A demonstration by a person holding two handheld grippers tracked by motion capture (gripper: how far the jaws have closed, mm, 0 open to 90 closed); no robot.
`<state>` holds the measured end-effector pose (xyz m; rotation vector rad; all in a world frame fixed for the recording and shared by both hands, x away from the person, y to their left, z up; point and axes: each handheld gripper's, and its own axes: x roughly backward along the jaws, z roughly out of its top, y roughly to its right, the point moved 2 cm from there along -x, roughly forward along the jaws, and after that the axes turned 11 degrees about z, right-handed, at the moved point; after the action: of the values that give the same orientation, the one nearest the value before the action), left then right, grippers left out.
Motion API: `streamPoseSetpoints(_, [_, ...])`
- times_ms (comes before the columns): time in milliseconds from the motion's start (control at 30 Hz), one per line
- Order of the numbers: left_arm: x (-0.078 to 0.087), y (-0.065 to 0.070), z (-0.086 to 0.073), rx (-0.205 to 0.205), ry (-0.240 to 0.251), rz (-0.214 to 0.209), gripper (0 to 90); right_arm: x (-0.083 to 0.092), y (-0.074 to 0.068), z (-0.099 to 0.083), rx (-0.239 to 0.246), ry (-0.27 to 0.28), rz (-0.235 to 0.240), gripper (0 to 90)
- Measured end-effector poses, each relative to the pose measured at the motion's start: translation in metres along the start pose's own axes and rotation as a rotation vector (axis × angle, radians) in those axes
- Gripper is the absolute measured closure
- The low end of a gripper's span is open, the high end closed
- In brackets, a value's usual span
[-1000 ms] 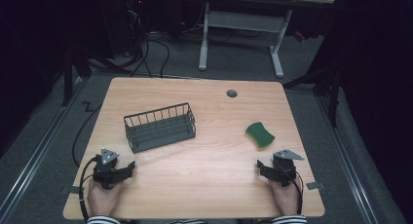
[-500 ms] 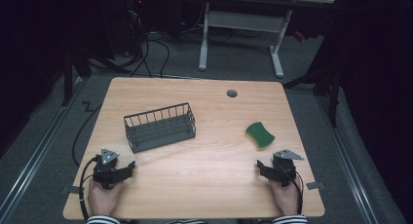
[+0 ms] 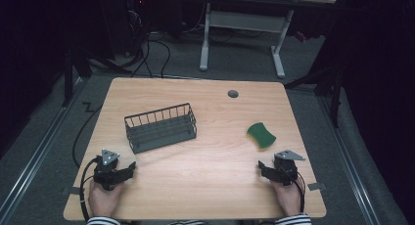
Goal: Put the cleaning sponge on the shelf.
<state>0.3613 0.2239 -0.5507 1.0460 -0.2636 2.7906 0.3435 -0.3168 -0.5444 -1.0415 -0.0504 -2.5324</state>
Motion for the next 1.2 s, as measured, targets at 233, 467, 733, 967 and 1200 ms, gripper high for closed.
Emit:
streamPoseSetpoints(233, [0.000,-0.001,0.000,0.011,0.000,-0.010,27.0,0.000,0.000,0.001,0.009,-0.008,0.014,33.2])
streamPoseSetpoints(467, [0.000,-0.004,0.003,0.015,-0.020,-0.041,26.0,0.003,-0.010,0.011,0.064,0.020,0.082,41.7])
streamPoseSetpoints(733, [0.003,-0.004,0.007,0.042,-0.020,-0.066,35.2,0.007,-0.024,0.035,0.133,0.046,0.149,45.5])
streamPoseSetpoints(967, [0.008,0.000,0.016,0.052,-0.008,-0.064,35.5,0.011,-0.037,0.069,0.142,0.097,0.226,50.2])
streamPoseSetpoints(1200, [0.011,0.002,0.032,0.043,0.013,-0.065,34.9,-0.010,-0.057,0.097,0.183,0.073,0.295,54.5])
